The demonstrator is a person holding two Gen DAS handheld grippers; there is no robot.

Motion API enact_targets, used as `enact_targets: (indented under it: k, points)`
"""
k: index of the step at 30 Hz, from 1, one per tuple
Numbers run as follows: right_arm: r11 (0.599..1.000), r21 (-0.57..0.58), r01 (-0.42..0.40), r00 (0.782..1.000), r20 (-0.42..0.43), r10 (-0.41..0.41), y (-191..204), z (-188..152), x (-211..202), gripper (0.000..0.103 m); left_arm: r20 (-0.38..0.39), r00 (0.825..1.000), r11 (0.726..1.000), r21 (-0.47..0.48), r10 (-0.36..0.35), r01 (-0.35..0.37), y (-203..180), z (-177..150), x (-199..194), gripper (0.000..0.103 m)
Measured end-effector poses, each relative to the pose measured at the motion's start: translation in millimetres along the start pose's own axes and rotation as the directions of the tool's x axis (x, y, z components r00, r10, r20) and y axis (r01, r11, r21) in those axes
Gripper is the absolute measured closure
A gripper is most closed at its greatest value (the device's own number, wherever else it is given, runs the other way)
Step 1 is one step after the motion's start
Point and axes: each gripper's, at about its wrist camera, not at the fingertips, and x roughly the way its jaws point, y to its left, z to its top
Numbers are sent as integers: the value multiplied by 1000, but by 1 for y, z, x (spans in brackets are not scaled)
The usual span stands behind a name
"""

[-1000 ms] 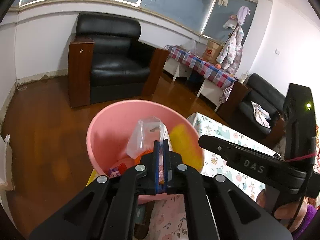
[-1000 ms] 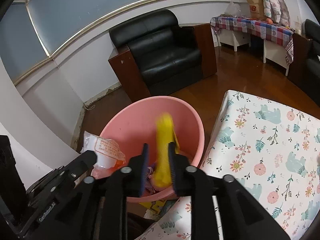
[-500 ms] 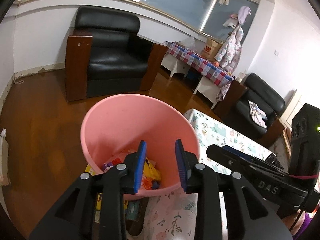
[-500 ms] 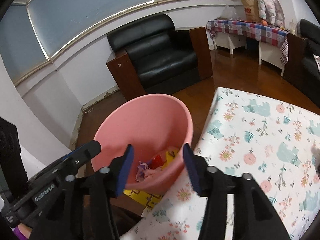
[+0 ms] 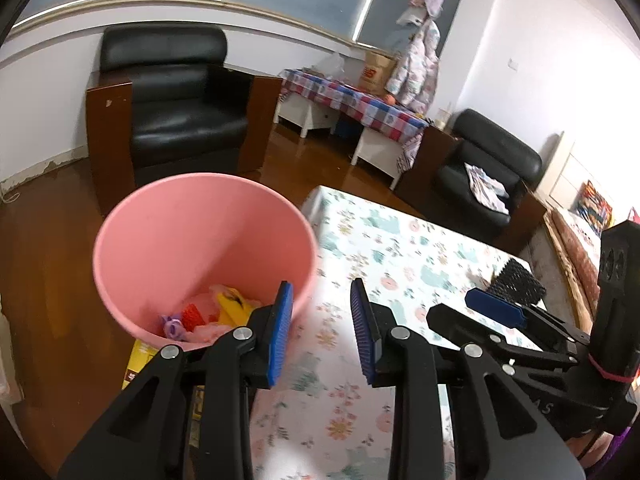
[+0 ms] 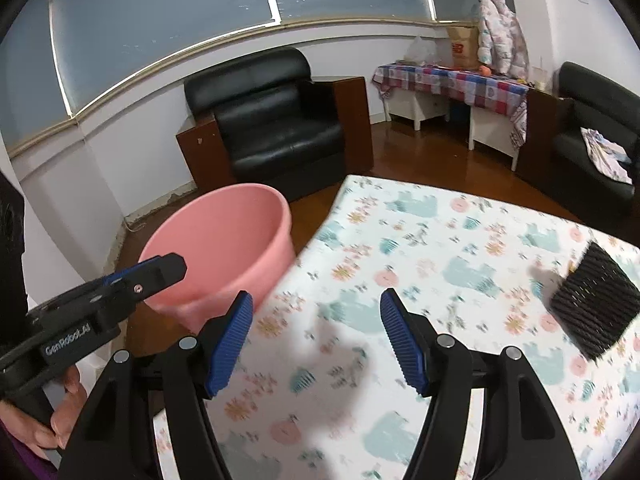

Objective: Collect trash
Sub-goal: 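Move the right tool over the table to the black mesh pad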

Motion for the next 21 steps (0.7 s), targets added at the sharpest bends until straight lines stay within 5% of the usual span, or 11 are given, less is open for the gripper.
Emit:
enact_targets:
  k: [21]
  points:
    - [998,67,24,1000,-10,-23,-50,-26,-36,51,-84,996,992,119,-28,38,-65,-17,18,73]
